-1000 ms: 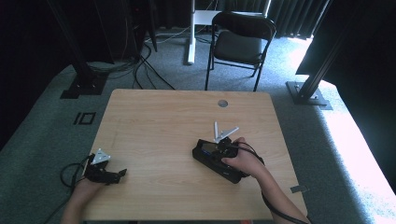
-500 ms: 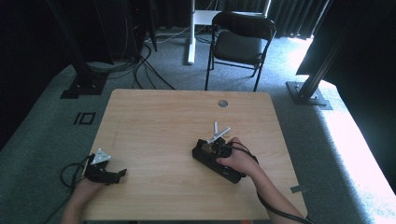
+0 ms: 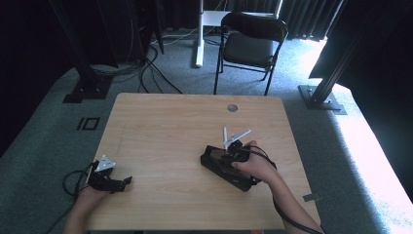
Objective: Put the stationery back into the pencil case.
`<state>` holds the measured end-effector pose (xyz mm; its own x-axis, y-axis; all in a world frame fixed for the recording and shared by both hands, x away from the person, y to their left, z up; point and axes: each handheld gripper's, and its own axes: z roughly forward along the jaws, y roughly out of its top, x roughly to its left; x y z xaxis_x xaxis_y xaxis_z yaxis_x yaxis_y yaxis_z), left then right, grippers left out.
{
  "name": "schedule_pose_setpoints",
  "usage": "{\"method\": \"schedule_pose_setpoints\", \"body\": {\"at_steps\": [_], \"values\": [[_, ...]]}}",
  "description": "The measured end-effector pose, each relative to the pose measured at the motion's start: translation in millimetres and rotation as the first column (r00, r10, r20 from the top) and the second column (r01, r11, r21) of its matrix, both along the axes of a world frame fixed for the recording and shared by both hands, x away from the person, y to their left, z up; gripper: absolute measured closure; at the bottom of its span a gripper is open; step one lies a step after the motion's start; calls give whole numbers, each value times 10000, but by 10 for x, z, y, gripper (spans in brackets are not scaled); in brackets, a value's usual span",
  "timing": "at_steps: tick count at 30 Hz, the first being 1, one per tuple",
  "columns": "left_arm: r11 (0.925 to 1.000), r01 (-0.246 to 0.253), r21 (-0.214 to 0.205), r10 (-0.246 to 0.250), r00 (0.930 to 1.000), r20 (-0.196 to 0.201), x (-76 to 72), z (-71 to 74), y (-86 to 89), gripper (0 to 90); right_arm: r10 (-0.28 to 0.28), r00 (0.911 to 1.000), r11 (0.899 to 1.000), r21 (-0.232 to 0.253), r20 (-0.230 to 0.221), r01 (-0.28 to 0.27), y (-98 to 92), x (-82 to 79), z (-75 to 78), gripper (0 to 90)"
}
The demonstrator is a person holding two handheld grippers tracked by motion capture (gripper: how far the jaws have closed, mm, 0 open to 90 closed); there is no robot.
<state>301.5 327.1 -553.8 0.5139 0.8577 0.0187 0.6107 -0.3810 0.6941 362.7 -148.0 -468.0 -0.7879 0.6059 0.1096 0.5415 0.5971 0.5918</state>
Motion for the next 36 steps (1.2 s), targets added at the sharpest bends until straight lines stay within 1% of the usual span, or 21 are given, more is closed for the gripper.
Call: {"method": "schedule_pose_setpoints", "body": {"at_steps": [4, 6, 7, 9, 11, 12, 15, 18, 19, 21, 23, 24, 26, 28, 29, 30, 31, 33, 34, 35, 36], "values": [[10000, -5, -13, 5, 10000, -7, 0, 0, -1, 21, -357, 9992, 9976, 592, 194, 345, -115, -26, 151, 771], [10000, -6, -15, 6, 10000, -7, 0, 0, -1, 21, -558, 9979, 9945, 902, 339, 525, -179, -19, 204, 771], [10000, -6, -14, 6, 10000, -8, 0, 0, -1, 21, -770, 9960, 9918, 1055, 444, 720, -213, -9, 225, 772], [10000, 1, -4, -1, 10000, -3, 0, 0, 0, 21, -1164, 9912, 9859, 1283, 635, 1076, -284, 23, 255, 772], [10000, -2, -1, 2, 10000, -1, 0, 0, 0, 21, -1591, 9846, 9768, 1564, 726, 1463, -347, 63, 270, 770], [10000, -1, -2, 1, 10000, -3, 0, 0, 0, 21, -1801, 9801, 9731, 1606, 832, 1652, -371, 84, 273, 766], [10000, -1, -1, 1, 10000, -1, 0, 0, 0, 21, -2454, 9640, 9566, 1866, 1020, 2237, -442, 167, 258, 759], [10000, -1, -2, 1, 10000, -1, 0, 0, 0, 21, -2935, 9501, 9443, 1872, 1060, 2708, -487, 256, 209, 756], [10000, -1, -2, 1, 10000, -1, 0, 0, 0, 21, -3040, 9460, 9429, 1773, 1128, 2819, -497, 288, 186, 753], [10000, -1, -1, 1, 10000, -2, 0, 0, 0, 20, -3267, 9392, 9353, 1792, 1054, 3052, -509, 348, 134, 743], [10000, 1, 1, -1, 10000, 0, 0, 0, 0, 20, -3446, 9322, 9317, 1619, 1110, 3251, -519, 414, 81, 727], [10000, -3, -3, 3, 10000, -1, 0, 0, 0, 21, -3566, 9282, 9273, 1613, 1059, 3378, -524, 448, 54, 723], [10000, -2, -2, 2, 10000, 0, 0, 0, 0, 21, -3669, 9258, 9241, 1499, 914, 3514, -528, 517, -4, 717], [10000, -3, -3, 3, 10000, 0, 0, 0, 0, 21, -3744, 9233, 9232, 1269, 851, 3627, -523, 578, -61, 714], [10000, -3, -3, 3, 10000, 0, 0, 0, 0, 20, -3744, 9233, 9232, 1269, 851, 3627, -523, 578, -61, 714], [10000, -3, -2, 3, 10000, 0, 0, 0, 0, 20, -3804, 9217, 9209, 1227, 759, 3699, -521, 608, -90, 713], [10000, -2, -2, 2, 10000, 0, 0, 0, 0, 21, -3945, 9167, 9152, 1168, 634, 3858, -513, 675, -149, 709], [10000, -1, -1, 1, 10000, 0, 0, 0, 0, 21, -4053, 9122, 9116, 1005, 592, 3985, -504, 733, -194, 692], [10000, -3, -4, 3, 10000, 0, 0, 0, 0, 21, -4074, 9113, 9111, 942, 592, 4012, -499, 759, -213, 673], [10000, -2, -2, 2, 10000, 3, 0, 0, 0, 21, -4029, 9137, 9135, 847, 528, 3979, -492, 785, -232, 658], [10000, -2, -3, 2, 10000, 1, 0, 0, 0, 20, -4084, 9117, 9110, 826, 447, 4040, -487, 810, -251, 656]]}}
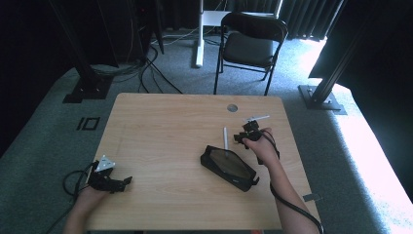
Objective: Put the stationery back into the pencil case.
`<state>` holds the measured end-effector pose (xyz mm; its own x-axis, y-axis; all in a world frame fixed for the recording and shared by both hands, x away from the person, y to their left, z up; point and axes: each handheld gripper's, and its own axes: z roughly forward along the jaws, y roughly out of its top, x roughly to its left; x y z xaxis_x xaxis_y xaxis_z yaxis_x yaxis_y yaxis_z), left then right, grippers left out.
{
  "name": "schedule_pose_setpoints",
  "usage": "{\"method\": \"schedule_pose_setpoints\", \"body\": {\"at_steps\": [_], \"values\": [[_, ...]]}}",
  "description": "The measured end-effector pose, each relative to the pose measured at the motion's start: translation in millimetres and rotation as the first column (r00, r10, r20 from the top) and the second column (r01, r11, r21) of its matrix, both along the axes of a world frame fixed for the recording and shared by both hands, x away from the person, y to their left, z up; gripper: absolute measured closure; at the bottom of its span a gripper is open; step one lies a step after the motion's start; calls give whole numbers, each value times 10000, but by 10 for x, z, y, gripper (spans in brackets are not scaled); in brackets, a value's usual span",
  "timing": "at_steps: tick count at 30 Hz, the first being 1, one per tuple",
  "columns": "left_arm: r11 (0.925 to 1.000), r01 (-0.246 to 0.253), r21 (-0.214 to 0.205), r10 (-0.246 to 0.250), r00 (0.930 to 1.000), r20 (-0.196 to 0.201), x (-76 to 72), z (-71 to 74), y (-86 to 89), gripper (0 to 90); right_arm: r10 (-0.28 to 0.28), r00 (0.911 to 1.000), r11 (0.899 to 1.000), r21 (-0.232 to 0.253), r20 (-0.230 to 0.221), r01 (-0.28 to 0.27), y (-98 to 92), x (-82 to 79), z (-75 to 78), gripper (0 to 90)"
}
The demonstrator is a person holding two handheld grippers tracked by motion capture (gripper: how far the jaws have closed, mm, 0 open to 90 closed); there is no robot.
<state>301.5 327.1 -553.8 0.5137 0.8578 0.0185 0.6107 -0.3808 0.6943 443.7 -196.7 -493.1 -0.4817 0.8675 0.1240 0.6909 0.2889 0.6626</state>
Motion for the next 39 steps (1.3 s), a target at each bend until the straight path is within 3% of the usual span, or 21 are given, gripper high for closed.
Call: {"method": "schedule_pose_setpoints", "body": {"at_steps": [10, 13, 16, 24, 28, 32, 39], "values": [[10000, 1, 4, -1, 10000, 0, 0, 0, 0, 21, -756, 9956, 9970, -221, -560, 745, 53, 188, -183, 585], [10000, 2, 0, -2, 10000, -1, 0, 0, 0, 21, -701, 9949, 9970, -389, -720, 674, 77, 211, -240, 555], [10000, 4, 6, -4, 10000, 1, 0, 0, 0, 21, -658, 9954, 9942, -890, -690, 596, 104, 221, -272, 565], [10000, 4, 2, -4, 10000, -1, 0, 0, 0, 21, -705, 9937, 9913, -1172, -874, 601, 132, 257, -365, 608], [10000, 2, 0, -2, 10000, 1, 0, 0, 0, 21, -670, 9945, 9885, -1404, -800, 553, 124, 257, -360, 676], [10000, 4, 4, -4, 10000, 1, 0, 0, 0, 21, -691, 9941, 9879, -1447, -842, 565, 86, 241, -335, 681], [10000, 3, 1, -3, 10000, -1, 0, 0, 0, 21, -519, 9965, 9921, -1171, -648, 441, -31, 158, -214, 681]]}}
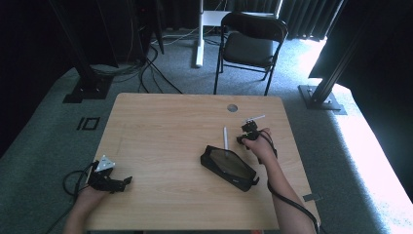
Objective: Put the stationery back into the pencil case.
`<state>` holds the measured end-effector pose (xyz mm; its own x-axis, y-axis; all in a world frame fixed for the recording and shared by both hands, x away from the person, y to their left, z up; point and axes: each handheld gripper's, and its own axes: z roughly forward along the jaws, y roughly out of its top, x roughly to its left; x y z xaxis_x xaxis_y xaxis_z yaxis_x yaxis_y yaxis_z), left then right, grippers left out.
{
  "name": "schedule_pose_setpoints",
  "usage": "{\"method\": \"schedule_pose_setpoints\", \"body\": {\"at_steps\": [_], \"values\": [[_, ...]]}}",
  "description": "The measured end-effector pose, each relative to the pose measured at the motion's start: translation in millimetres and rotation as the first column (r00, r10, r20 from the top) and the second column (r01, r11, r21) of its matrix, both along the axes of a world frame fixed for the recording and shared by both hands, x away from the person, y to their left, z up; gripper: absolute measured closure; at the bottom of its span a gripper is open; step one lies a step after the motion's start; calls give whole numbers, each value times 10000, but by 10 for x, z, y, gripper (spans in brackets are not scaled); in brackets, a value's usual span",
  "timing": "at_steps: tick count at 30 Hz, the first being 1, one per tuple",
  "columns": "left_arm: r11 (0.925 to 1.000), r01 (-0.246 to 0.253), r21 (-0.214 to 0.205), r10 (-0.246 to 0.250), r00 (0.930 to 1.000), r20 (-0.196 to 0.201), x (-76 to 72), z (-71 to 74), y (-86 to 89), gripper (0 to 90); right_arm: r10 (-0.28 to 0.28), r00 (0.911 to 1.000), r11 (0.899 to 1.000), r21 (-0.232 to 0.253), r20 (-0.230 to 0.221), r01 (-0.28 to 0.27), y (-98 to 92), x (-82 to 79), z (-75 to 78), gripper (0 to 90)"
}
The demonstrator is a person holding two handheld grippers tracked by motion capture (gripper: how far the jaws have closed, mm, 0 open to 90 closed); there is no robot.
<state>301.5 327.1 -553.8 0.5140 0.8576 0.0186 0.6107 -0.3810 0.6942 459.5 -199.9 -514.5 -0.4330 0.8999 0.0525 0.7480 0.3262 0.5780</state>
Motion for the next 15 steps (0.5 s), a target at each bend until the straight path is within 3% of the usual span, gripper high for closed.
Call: {"method": "schedule_pose_setpoints", "body": {"at_steps": [10, 15], "values": [[10000, -2, 0, 2, 10000, 2, 0, 0, 0, 21, 351, 9985, 9987, 348, 412, -366, -175, -174, 240, 682], [10000, -4, -1, 4, 10000, 1, 0, 0, 0, 20, 911, 9945, 9924, 779, 514, -949, -178, -334, 379, 682]]}}
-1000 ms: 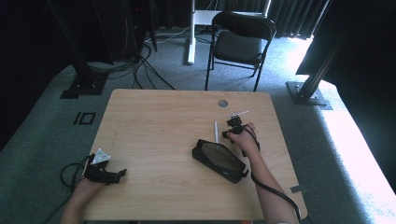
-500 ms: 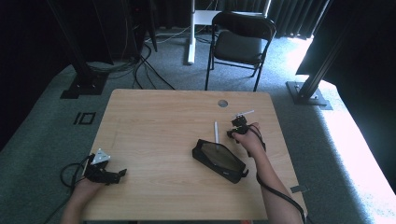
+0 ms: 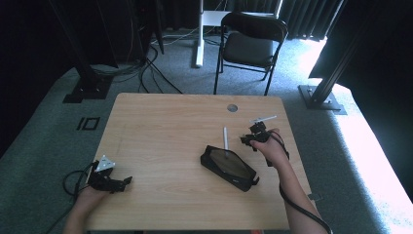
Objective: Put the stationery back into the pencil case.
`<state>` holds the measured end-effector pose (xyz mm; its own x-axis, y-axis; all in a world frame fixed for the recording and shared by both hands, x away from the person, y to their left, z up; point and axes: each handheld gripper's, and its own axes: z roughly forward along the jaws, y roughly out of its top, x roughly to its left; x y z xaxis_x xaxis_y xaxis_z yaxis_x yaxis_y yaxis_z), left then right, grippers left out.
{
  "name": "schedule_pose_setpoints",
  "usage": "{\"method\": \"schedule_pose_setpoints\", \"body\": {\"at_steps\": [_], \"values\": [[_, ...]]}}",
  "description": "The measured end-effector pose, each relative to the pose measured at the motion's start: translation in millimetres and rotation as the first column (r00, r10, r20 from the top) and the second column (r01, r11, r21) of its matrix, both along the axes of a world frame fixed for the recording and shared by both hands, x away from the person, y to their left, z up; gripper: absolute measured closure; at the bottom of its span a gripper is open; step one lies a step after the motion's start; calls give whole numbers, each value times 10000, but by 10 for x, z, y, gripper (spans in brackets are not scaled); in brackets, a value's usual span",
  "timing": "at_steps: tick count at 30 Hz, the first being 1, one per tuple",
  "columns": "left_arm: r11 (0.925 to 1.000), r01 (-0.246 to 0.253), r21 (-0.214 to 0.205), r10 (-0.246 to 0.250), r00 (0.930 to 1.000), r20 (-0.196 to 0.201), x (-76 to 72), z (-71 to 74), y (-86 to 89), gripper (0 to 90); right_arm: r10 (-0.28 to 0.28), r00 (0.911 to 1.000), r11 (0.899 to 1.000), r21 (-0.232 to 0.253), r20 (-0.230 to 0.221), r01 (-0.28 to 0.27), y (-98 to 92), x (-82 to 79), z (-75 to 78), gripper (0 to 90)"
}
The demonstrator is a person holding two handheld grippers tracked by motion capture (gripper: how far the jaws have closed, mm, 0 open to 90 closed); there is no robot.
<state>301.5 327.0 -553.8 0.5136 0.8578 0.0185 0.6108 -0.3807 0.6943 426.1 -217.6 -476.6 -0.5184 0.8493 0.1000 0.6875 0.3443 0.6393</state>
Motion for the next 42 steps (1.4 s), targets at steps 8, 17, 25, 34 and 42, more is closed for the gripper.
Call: {"method": "schedule_pose_setpoints", "body": {"at_steps": [8, 17, 25, 34, 42], "values": [[10000, 3, 2, -3, 10000, -1, 0, 0, 0, 21, 805, 9955, 9965, 201, 509, -816, 78, -212, 250, 682], [10000, 3, 2, -3, 10000, 0, 0, 0, 0, 21, 1787, 9813, 9823, 435, 720, -1821, 235, -420, 391, 681], [10000, -2, -12, 2, 10000, -7, 0, 0, -1, 21, 2449, 9667, 9682, 341, 746, -2479, 352, -535, 430, 682], [10000, 0, -7, 0, 10000, -7, 0, 0, 0, 21, 3086, 9508, 9511, 45, 277, -3088, 484, -598, 374, 682], [10000, 1, -1, -1, 10000, 0, 0, 0, 0, 21, 3340, 9425, 9421, -273, -103, -3342, 589, -593, 234, 682]]}}
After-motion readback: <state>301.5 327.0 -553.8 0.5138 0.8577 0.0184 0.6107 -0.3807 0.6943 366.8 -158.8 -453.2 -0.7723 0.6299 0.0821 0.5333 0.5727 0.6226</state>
